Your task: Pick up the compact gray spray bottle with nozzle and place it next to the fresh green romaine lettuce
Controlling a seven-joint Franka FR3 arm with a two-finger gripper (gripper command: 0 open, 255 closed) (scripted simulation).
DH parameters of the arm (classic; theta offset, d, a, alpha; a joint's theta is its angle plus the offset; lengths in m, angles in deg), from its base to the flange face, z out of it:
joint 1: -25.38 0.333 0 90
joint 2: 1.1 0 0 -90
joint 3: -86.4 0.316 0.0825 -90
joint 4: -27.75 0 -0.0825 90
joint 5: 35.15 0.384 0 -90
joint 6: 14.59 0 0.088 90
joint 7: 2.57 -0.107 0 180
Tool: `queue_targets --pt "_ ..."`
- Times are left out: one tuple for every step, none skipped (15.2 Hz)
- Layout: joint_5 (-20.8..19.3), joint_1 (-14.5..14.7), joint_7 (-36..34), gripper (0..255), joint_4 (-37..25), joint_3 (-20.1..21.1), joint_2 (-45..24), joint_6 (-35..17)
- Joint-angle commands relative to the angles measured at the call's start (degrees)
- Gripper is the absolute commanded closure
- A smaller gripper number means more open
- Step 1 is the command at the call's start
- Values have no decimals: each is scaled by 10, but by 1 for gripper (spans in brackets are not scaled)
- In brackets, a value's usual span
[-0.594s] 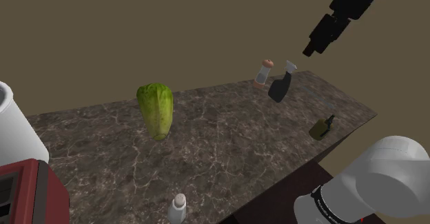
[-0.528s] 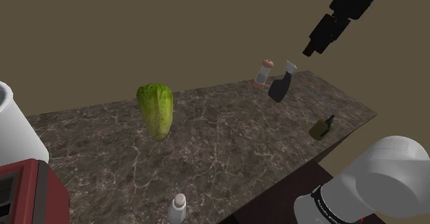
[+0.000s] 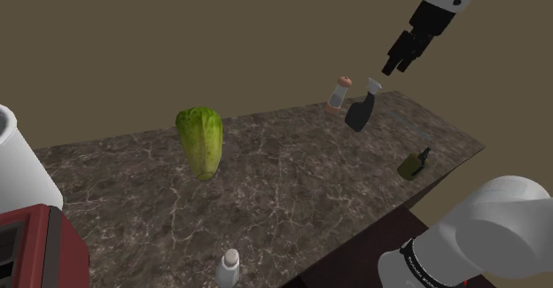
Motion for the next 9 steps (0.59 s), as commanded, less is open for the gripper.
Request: queue_targets --pt "-9 -5 20 0 -4 -20 -24 -20" --pt "-12 -8 29 0 -8 -30 -38 -29" --pt "-15 -10 39 0 -13 -40 -53 -39" --pt "-17 -12 49 0 -18 -50 -68 -48" --pt "-18 -13 59 0 -24 -59 -84 -57" --pt "-19 -15 69 0 -31 -69 -100 -66" --pt "-20 -16 79 0 -38 -79 -117 -75" --pt "-19 -18 89 0 -46 -89 -134 -84" --pt "-18 -19 99 0 -55 -98 -151 -92"
